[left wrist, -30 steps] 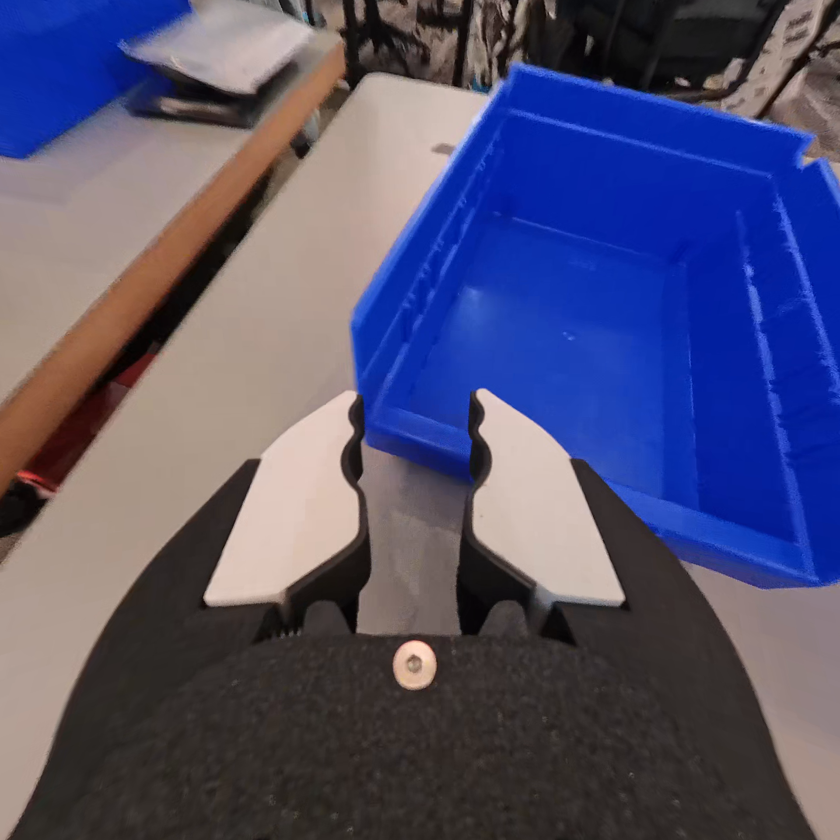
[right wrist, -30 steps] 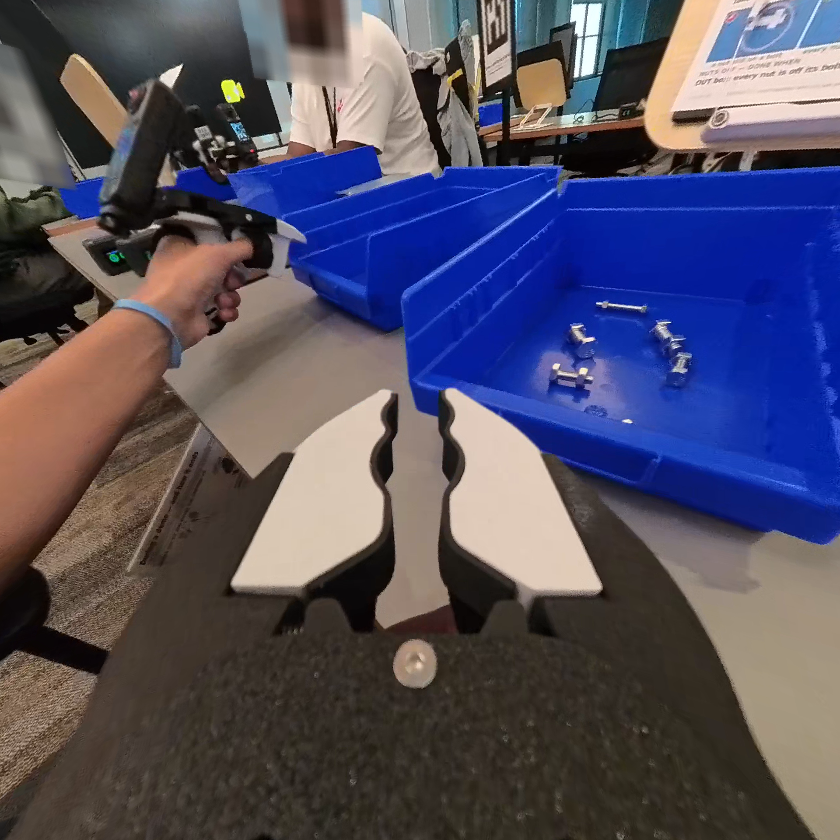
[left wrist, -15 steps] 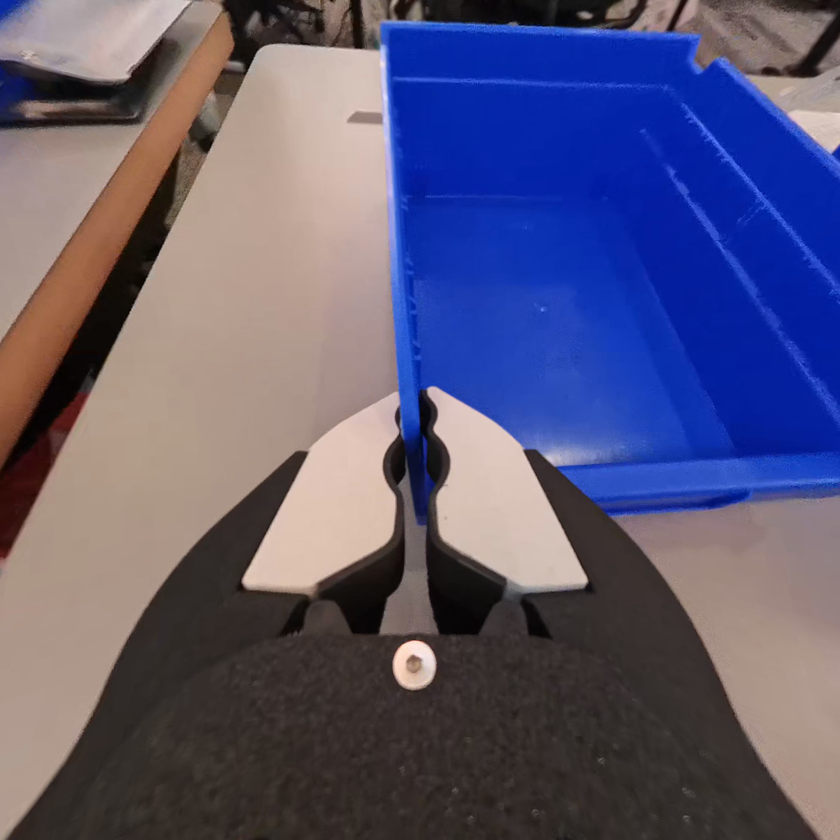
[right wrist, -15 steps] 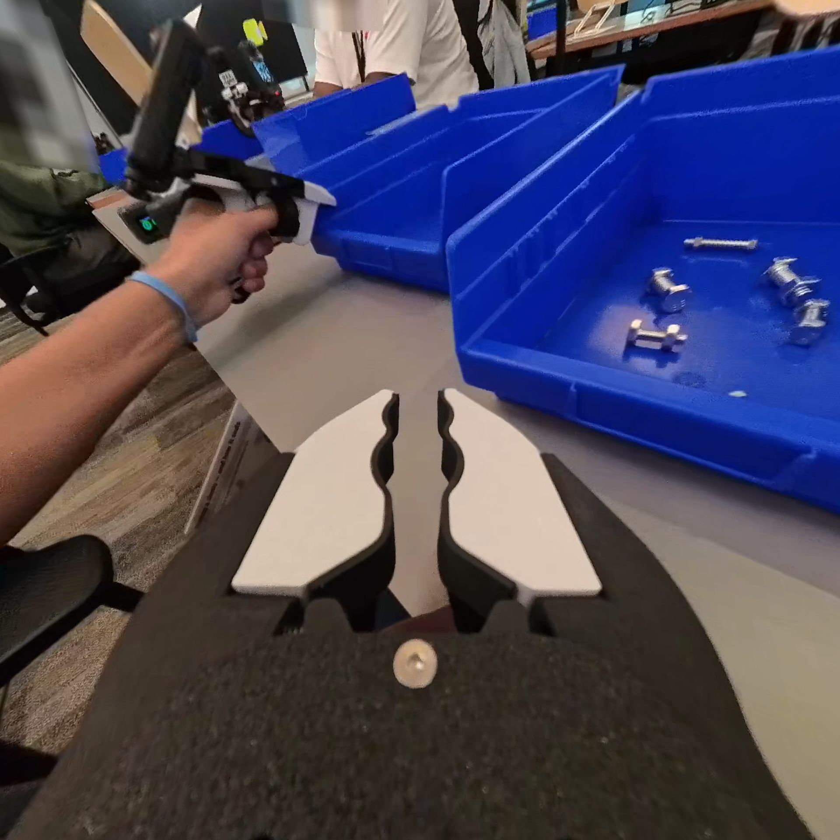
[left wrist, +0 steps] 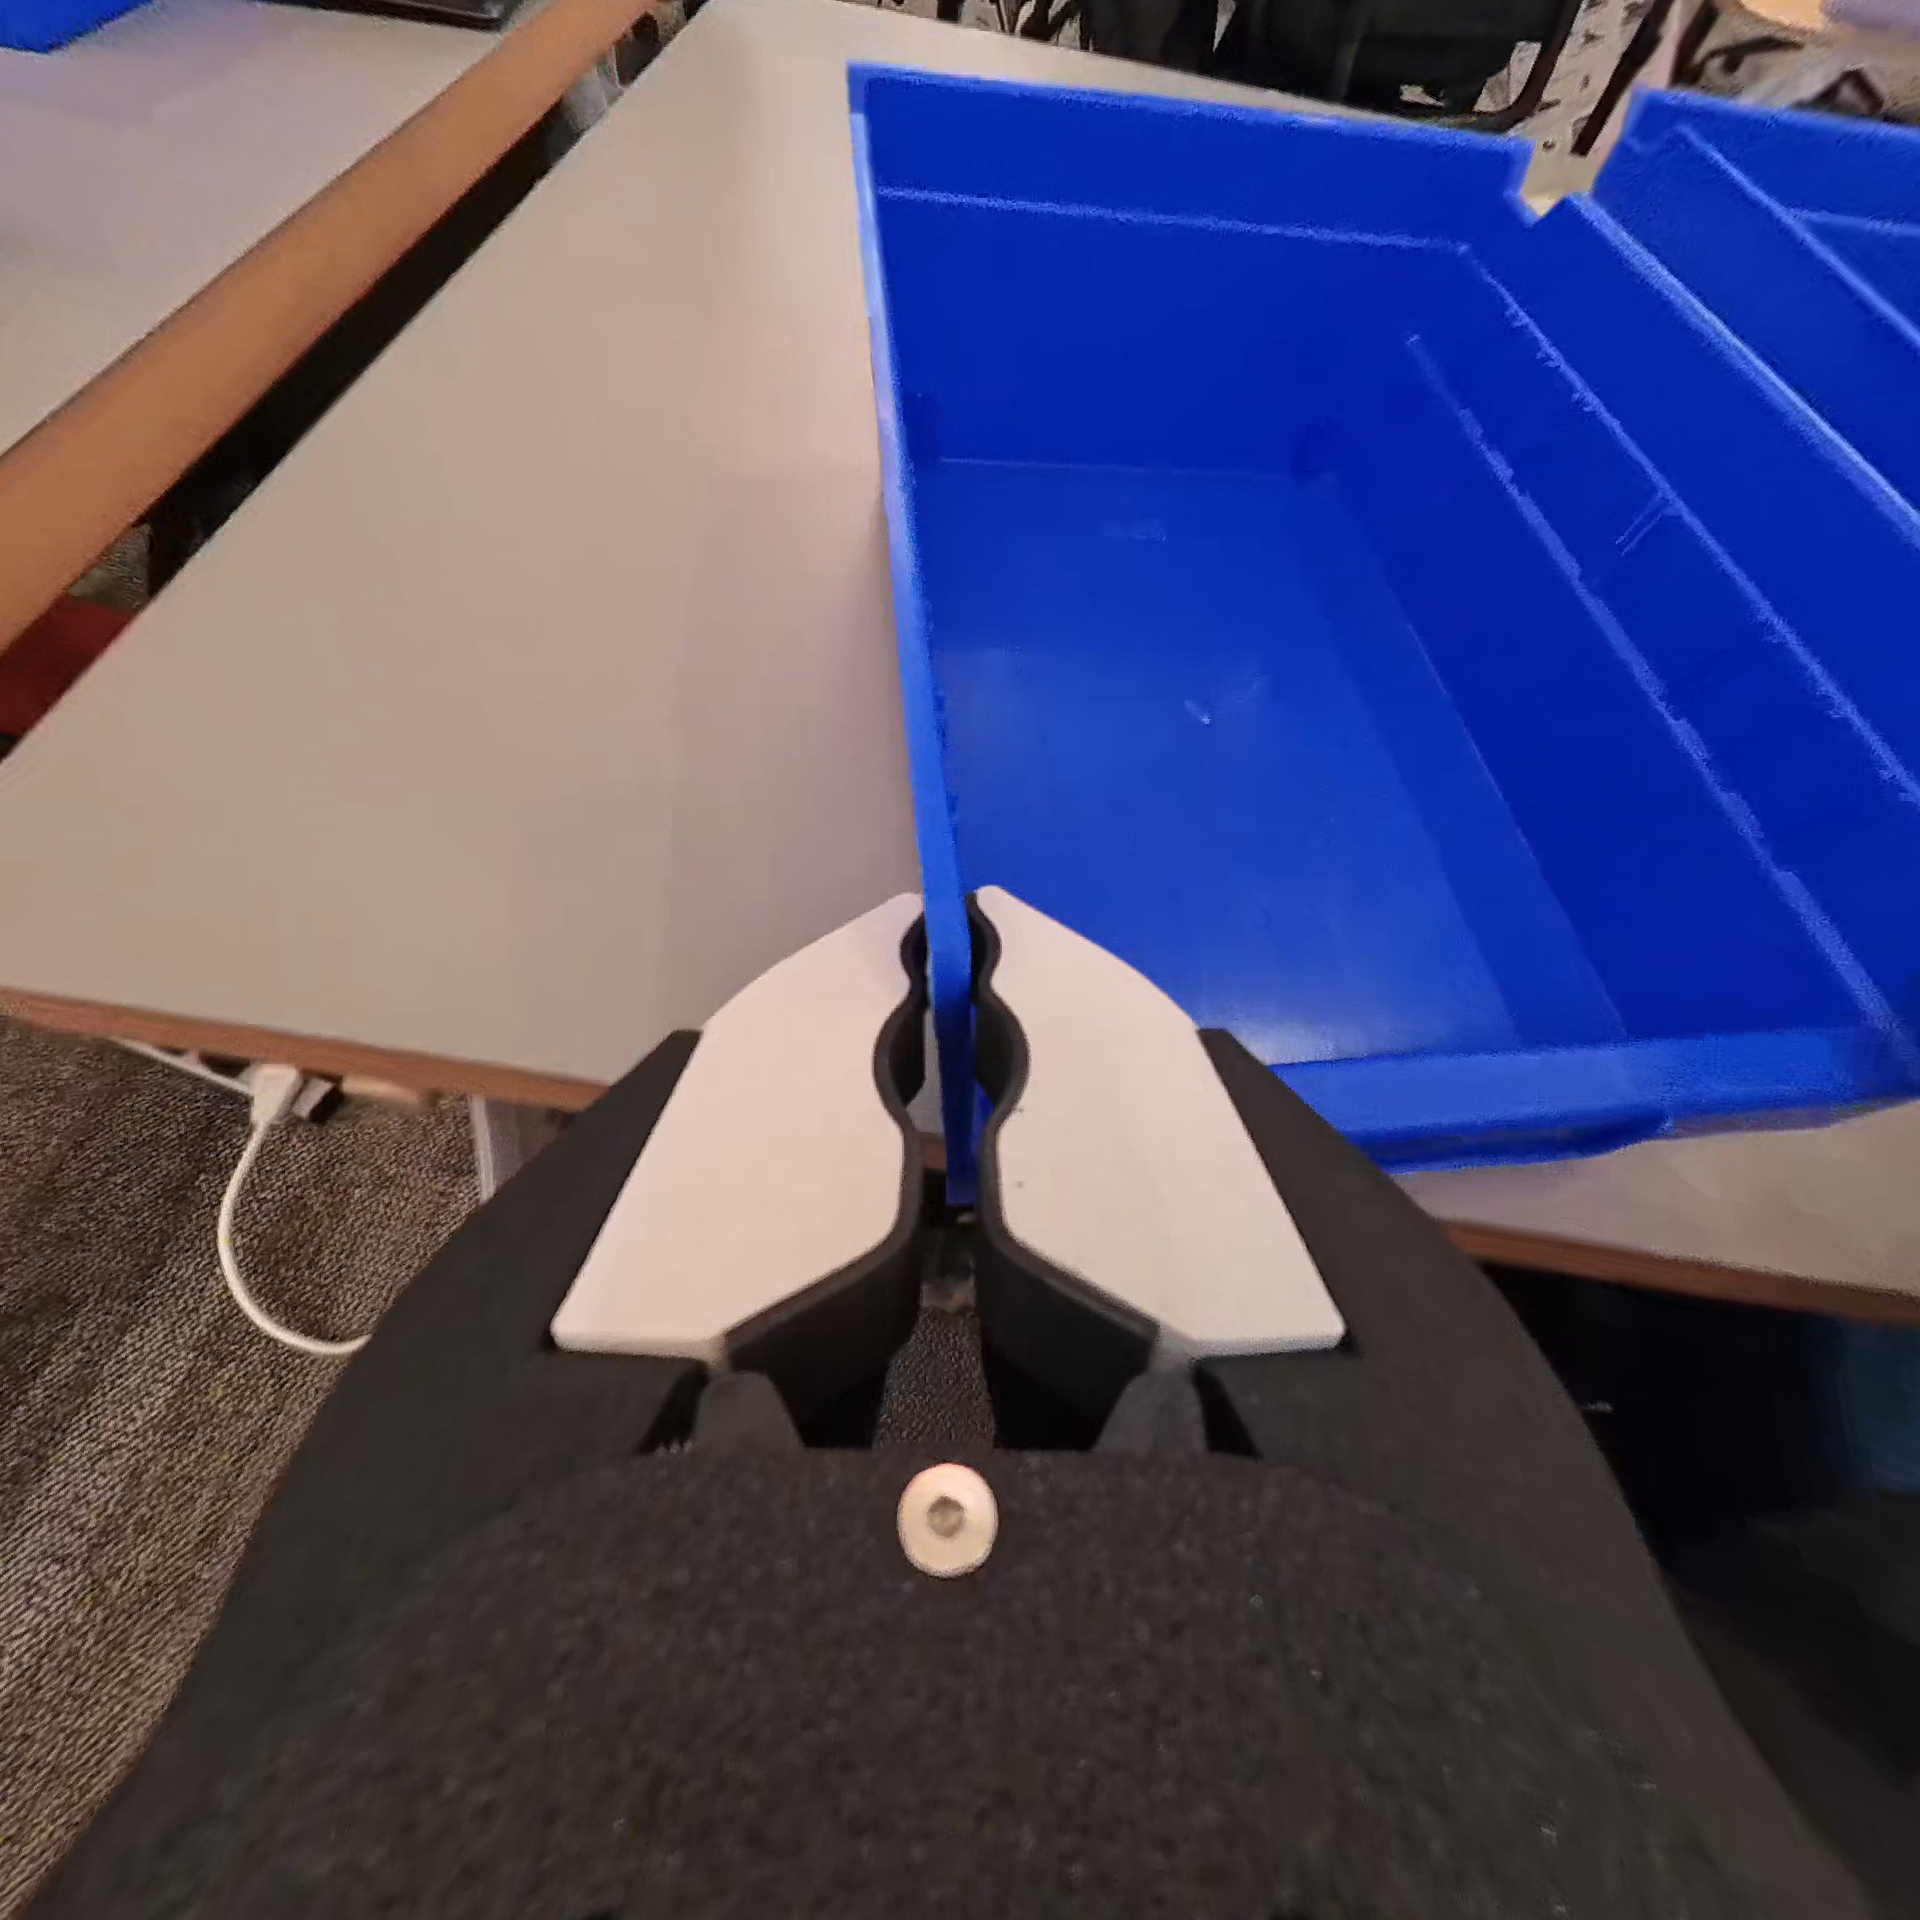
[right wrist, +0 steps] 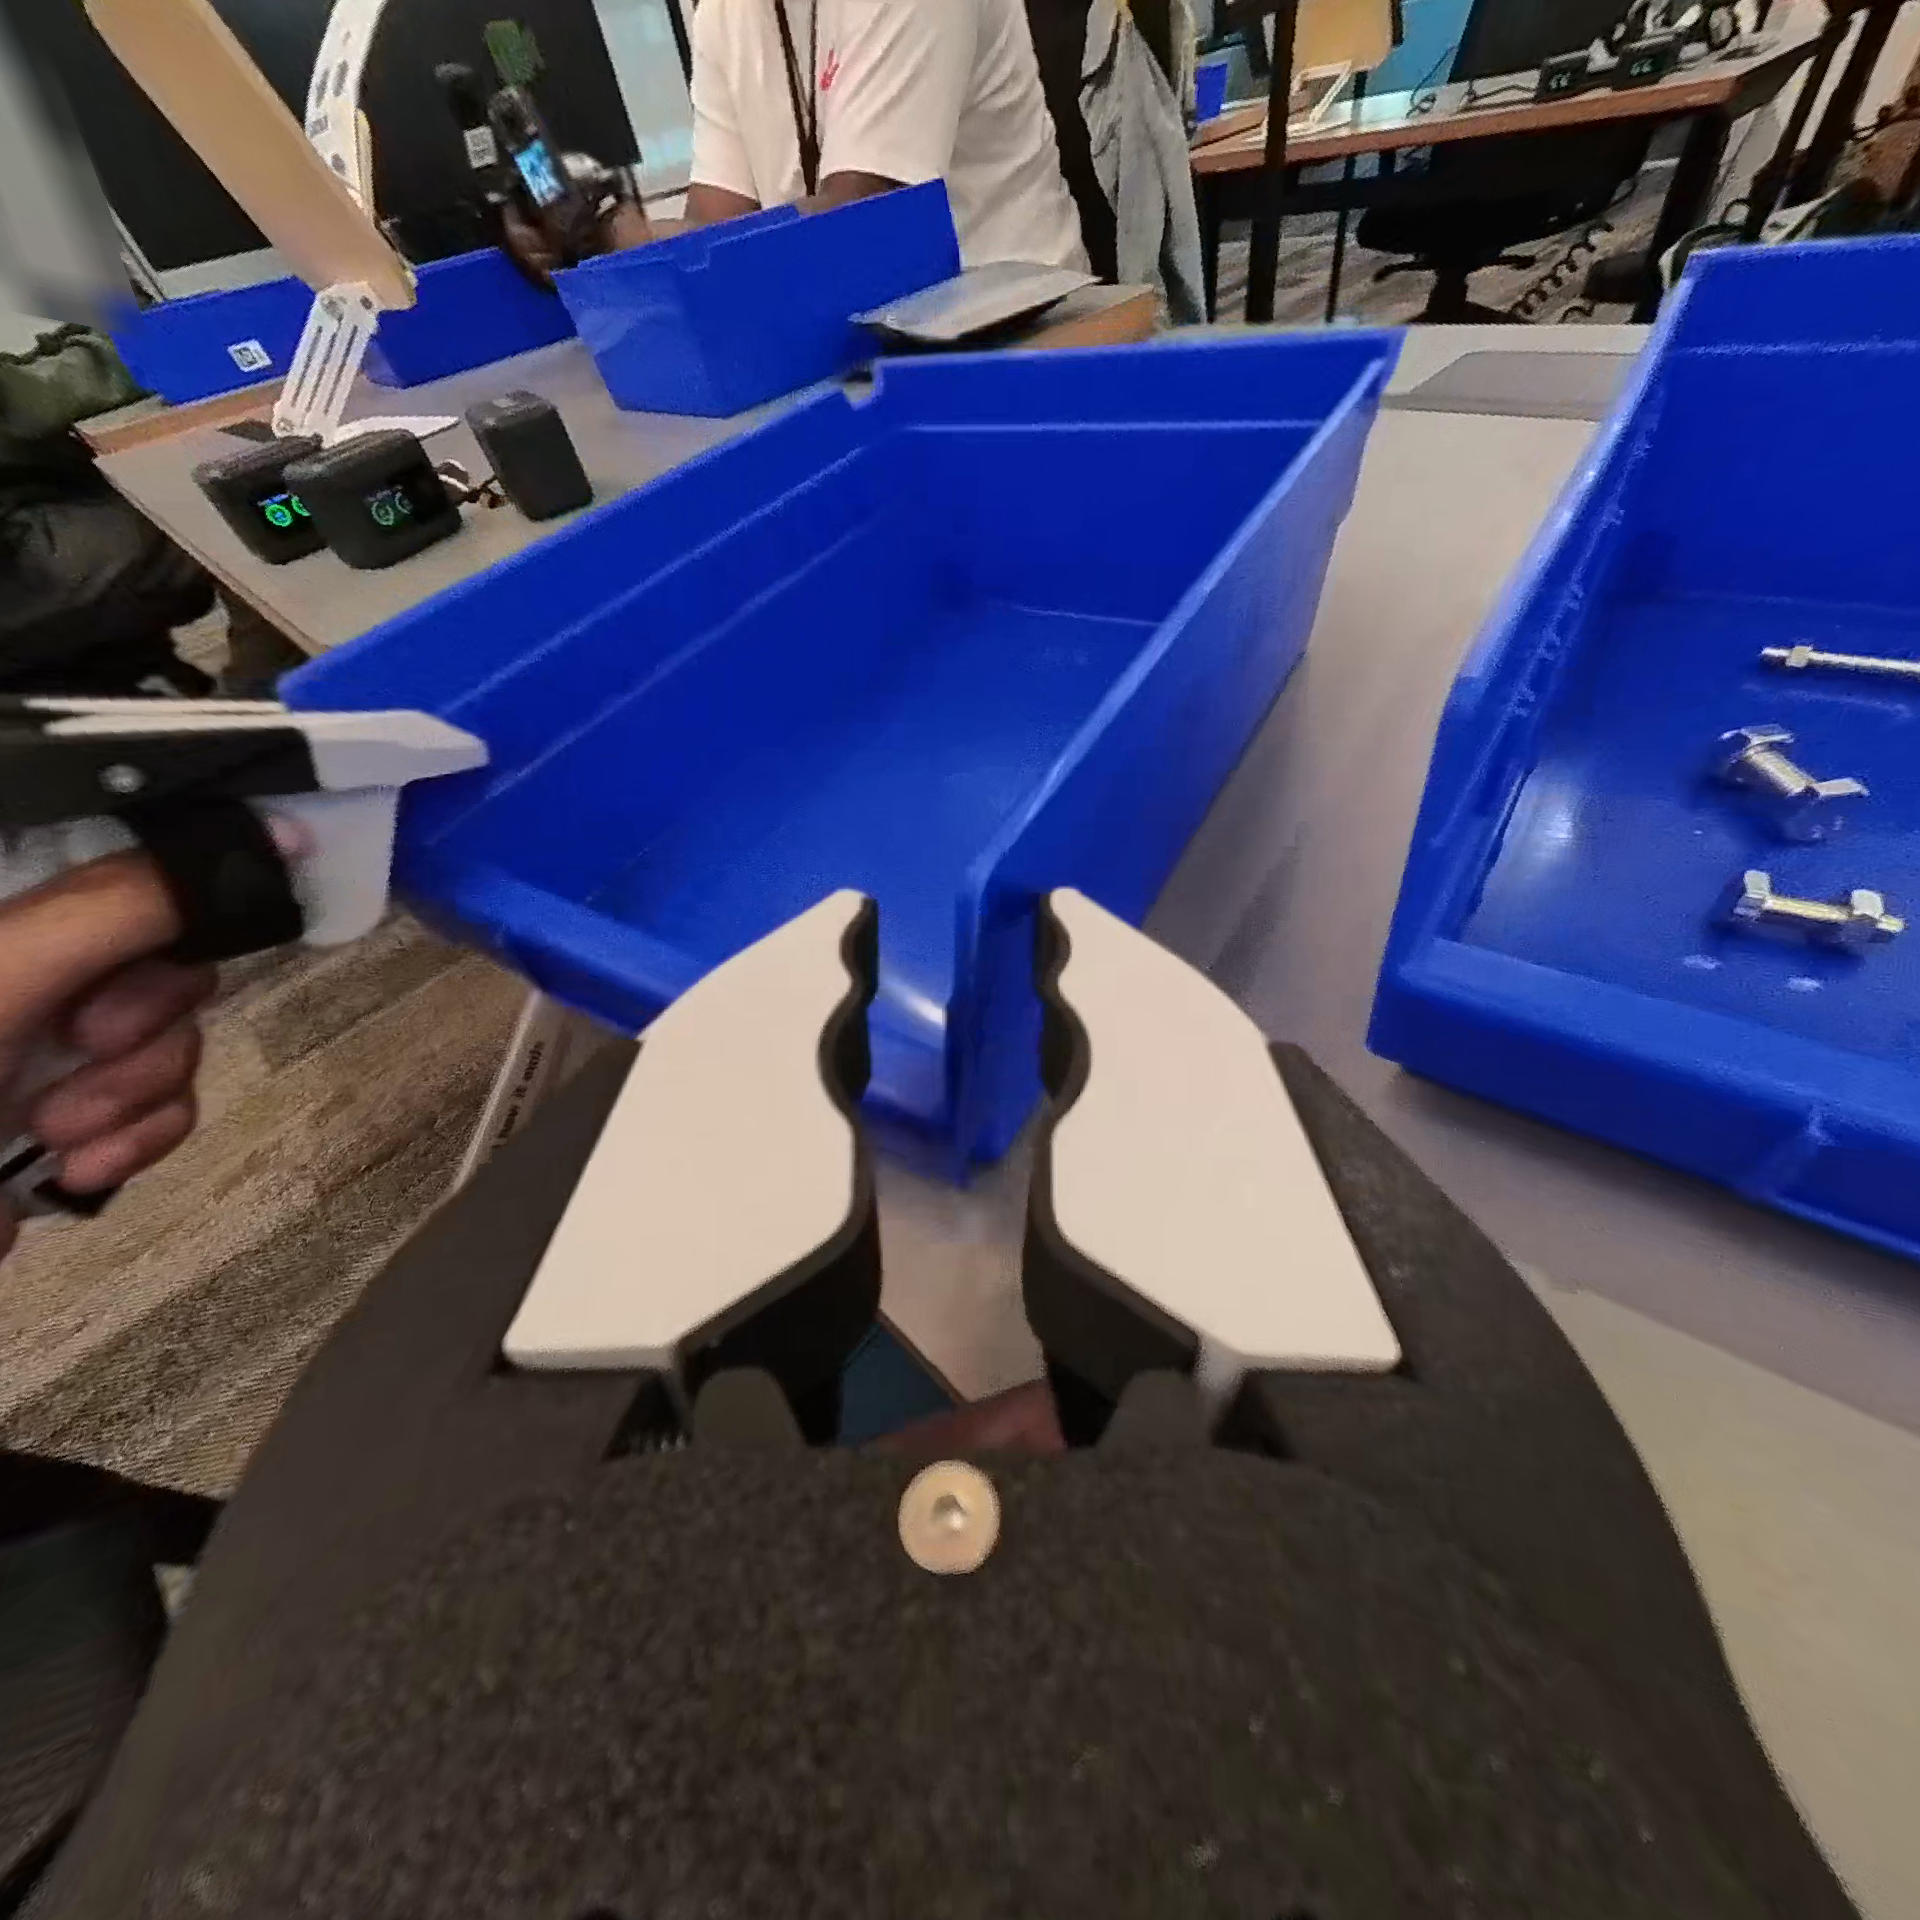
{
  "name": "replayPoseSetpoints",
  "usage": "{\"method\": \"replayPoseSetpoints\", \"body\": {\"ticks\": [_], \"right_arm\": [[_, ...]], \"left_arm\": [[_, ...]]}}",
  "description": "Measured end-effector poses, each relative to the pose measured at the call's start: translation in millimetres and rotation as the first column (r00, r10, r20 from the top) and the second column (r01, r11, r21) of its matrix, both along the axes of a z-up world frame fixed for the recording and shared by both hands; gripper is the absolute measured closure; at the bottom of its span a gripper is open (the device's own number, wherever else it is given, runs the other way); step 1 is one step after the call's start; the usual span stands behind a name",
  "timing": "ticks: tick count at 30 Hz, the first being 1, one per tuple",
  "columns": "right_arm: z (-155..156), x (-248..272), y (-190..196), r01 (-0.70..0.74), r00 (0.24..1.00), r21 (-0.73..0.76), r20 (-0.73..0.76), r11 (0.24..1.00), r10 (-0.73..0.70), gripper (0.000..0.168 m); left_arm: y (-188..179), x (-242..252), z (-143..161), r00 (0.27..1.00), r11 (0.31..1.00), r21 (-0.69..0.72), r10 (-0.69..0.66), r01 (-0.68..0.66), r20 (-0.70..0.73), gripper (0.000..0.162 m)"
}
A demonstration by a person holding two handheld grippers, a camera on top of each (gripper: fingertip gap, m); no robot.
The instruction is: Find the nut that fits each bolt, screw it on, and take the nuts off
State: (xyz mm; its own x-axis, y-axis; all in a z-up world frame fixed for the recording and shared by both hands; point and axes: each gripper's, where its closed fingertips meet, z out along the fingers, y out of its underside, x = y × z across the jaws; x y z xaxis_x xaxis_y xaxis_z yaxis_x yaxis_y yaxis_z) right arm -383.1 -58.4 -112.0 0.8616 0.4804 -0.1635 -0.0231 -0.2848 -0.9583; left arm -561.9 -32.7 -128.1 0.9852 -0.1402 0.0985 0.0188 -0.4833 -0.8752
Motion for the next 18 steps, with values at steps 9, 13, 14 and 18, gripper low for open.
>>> {"method": "replayPoseSetpoints", "body": {"ticks": [9, 13, 14, 18], "right_arm": [[11, 30, 4, 0.104, 0.994, 0.008, 0.039, 0.995, -0.105, 0.164], [91, 59, -10, 0.183, 0.983, 0.239, -0.02, 0.954, -0.183, 0.164], [118, 70, -16, 0.204, 0.979, 0.296, -0.037, 0.933, -0.203, 0.164], [204, 141, -29, 0.311, 0.945, 0.437, -0.044, 0.844, -0.325, 0.164]], "left_arm": [[-70, 30, 28, 0.978, 0.982, 0.186, 0.077, -0.04, -0.194, 0.155], [-79, 57, 111, 0.974, 0.906, 0.424, 0.103, -0.009, -0.2, 0.155], [-78, 67, 134, 0.979, 0.886, 0.464, 0.088, 0.008, -0.186, 0.156], [-53, 134, 209, 0.99, 0.816, 0.566, -0.051, 0.117, -0.131, 0.156]]}}
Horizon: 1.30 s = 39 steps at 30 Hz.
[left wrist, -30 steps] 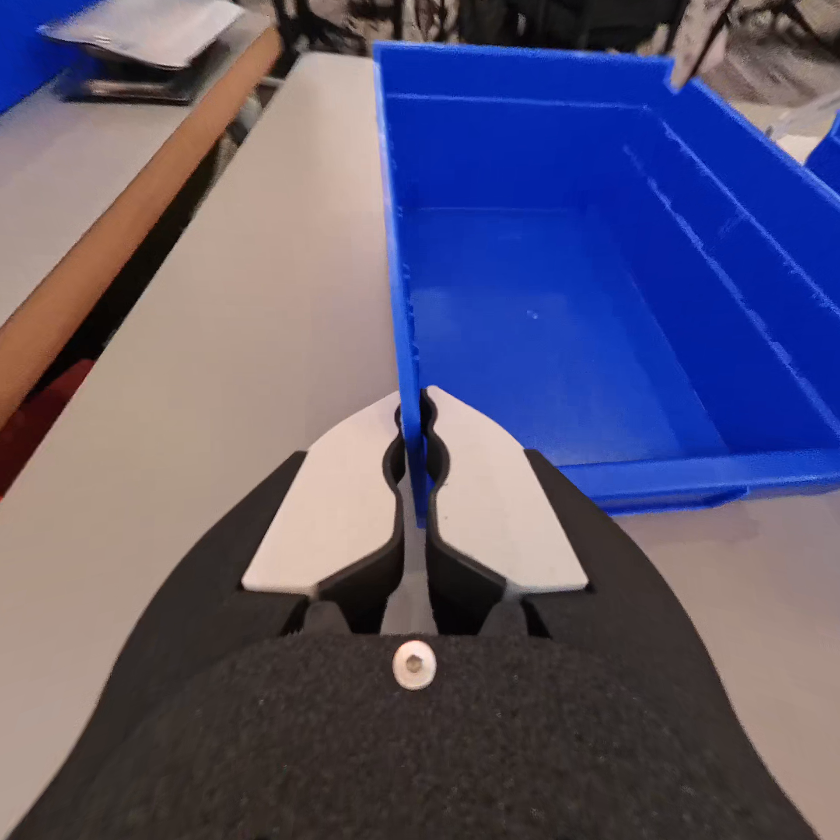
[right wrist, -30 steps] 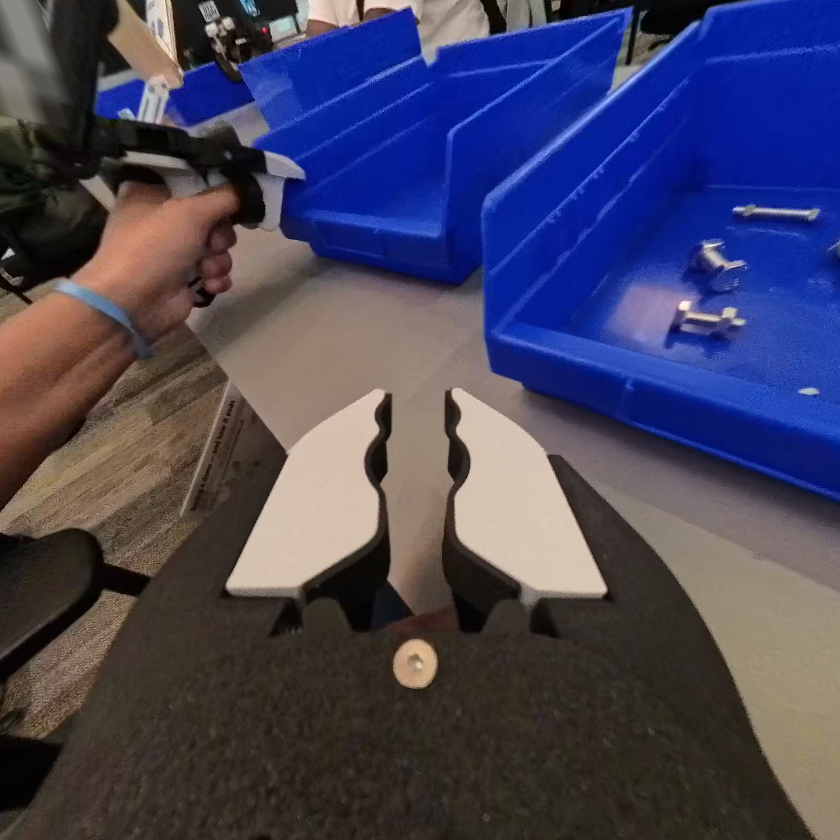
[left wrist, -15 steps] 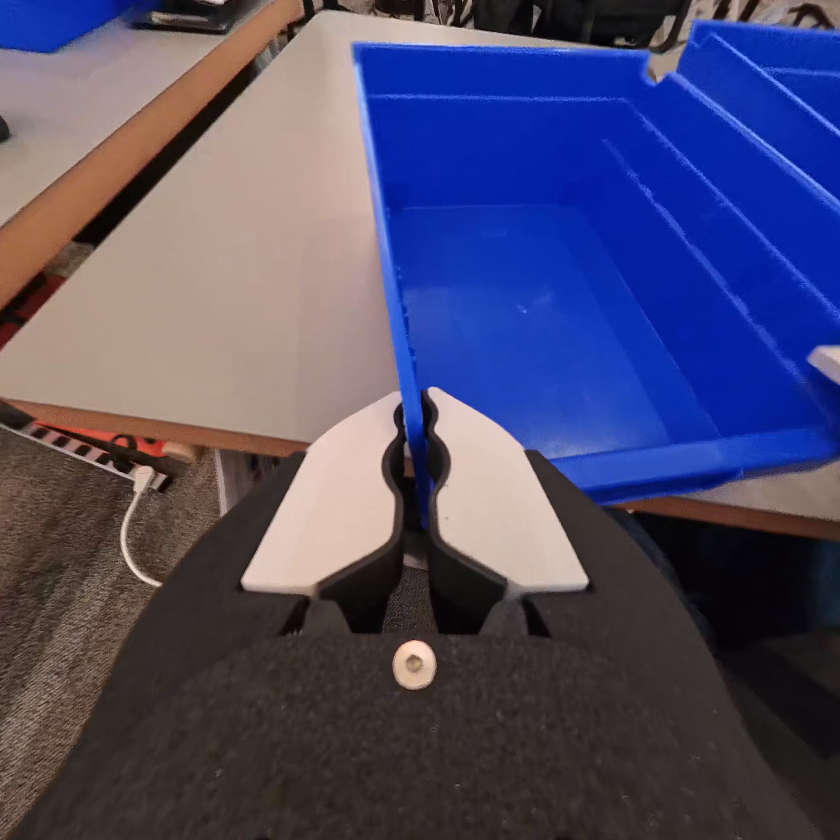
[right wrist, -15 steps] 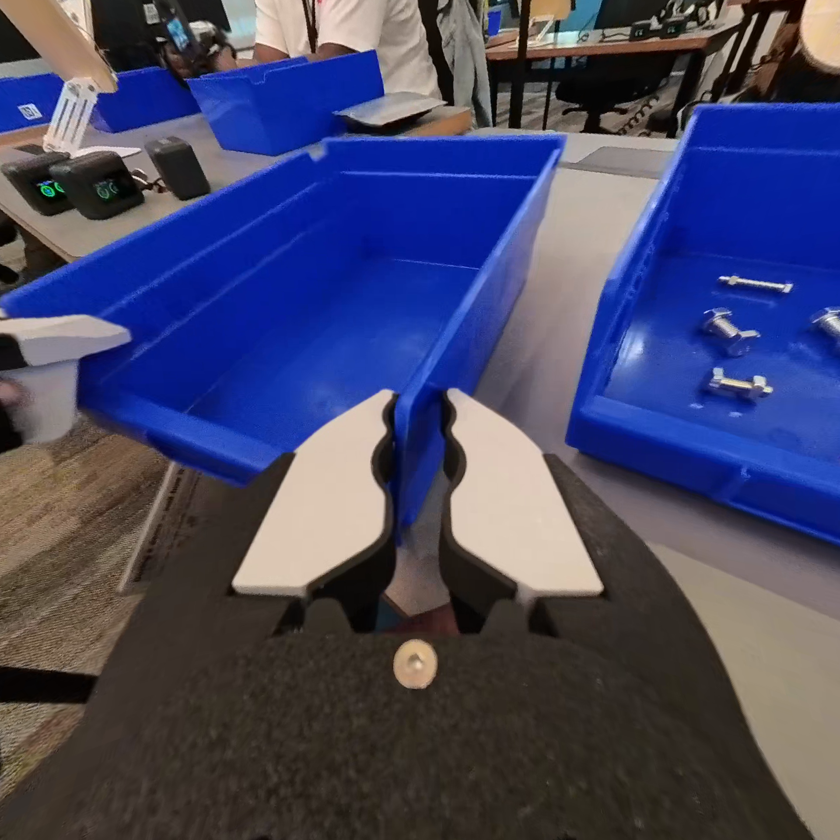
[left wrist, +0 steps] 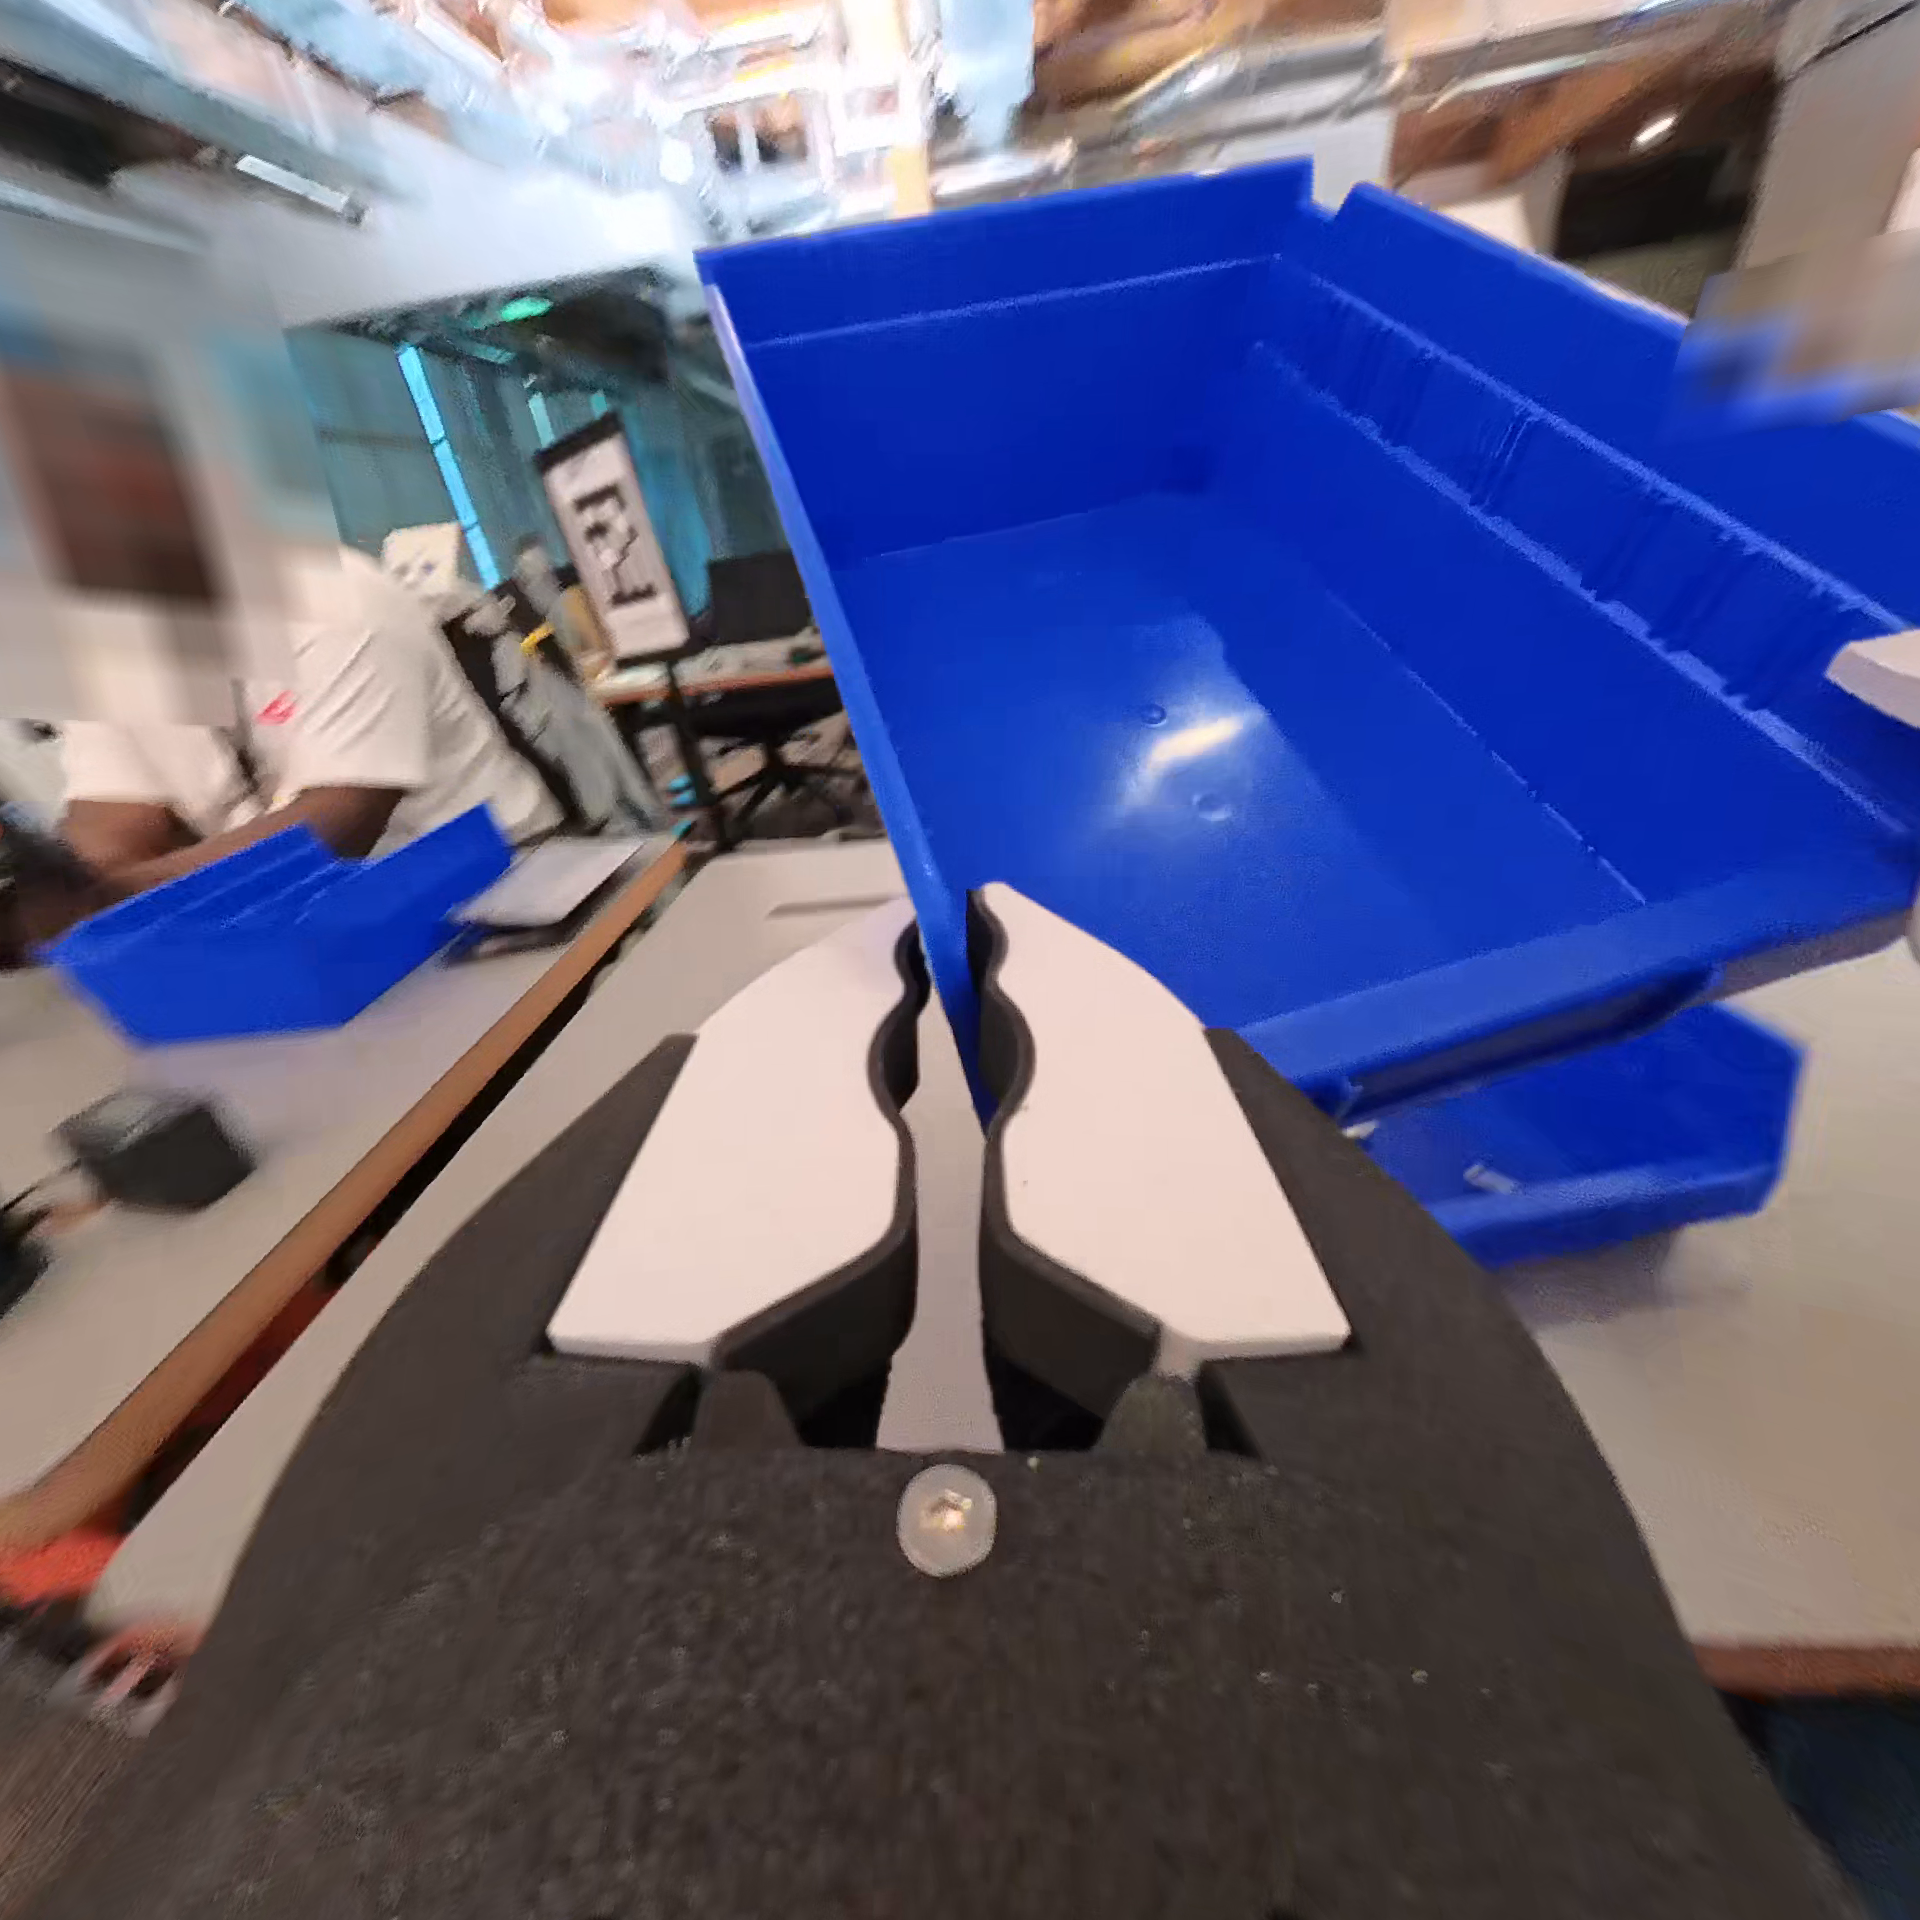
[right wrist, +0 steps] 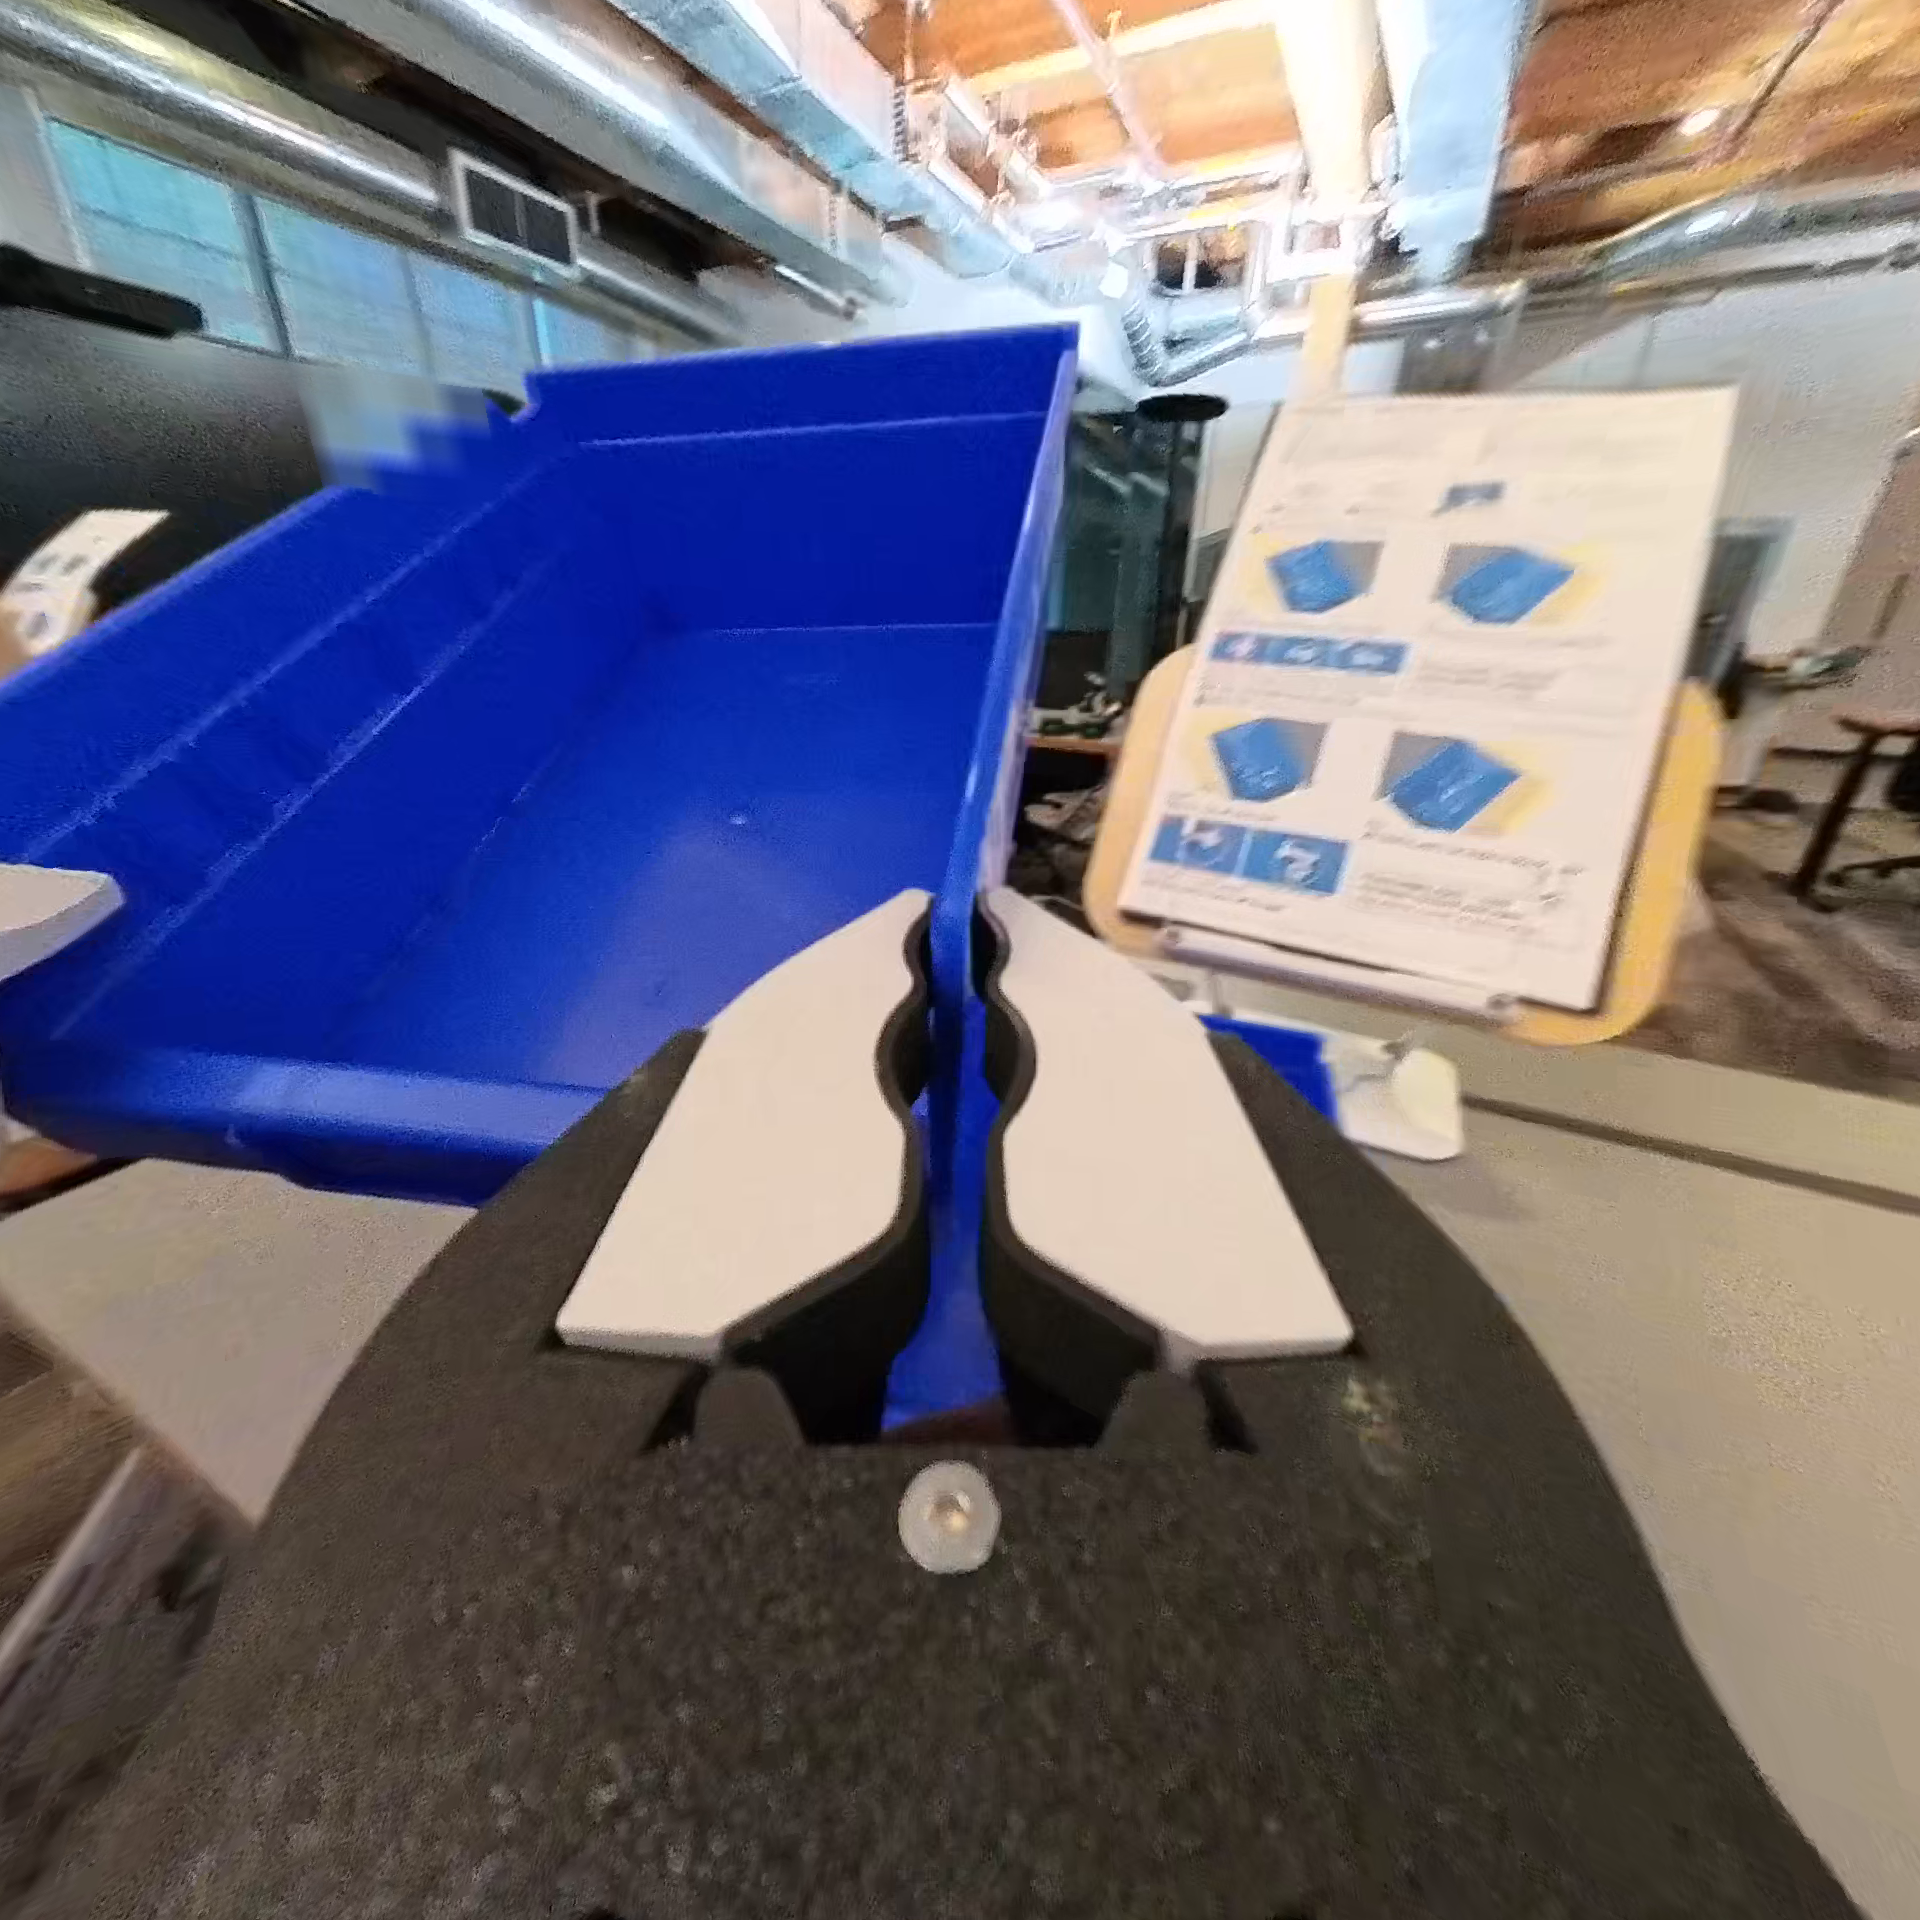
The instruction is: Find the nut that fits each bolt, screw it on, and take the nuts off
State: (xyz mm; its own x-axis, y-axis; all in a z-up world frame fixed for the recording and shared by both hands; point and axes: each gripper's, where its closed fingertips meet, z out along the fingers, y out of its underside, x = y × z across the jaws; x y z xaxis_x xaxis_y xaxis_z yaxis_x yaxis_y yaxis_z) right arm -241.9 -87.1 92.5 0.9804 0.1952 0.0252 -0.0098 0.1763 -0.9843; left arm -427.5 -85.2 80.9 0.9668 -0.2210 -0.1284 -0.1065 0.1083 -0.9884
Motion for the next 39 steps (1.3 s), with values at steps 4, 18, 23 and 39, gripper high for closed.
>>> {"method": "replayPoseSetpoints", "body": {"ticks": [4, 18, 23, 39], "right_arm": [[29, 118, -9, 0.237, 0.972, 0.008, 0.006, 0.972, -0.237, 0.165], [-126, 481, -54, 0.476, 0.849, -0.426, -0.003, 0.769, -0.528, 0.165], [-171, 521, -46, 0.408, 0.852, -0.465, -0.114, 0.785, -0.511, 0.165], [-88, 480, -52, 0.492, 0.867, -0.255, 0.056, 0.832, -0.496, 0.136]], "left_arm": [[29, 121, 21, 0.977, 0.977, 0.012, -0.212, 0.211, 0.019, 0.156], [21, 496, -141, 0.868, 0.817, -0.337, -0.496, 0.468, 0.002, 0.156], [12, 527, -178, 0.868, 0.825, -0.373, -0.488, 0.424, -0.093, 0.153], [-18, 399, -133, 0.803, 0.747, -0.383, -0.596, 0.544, -0.02, 0.108]]}}
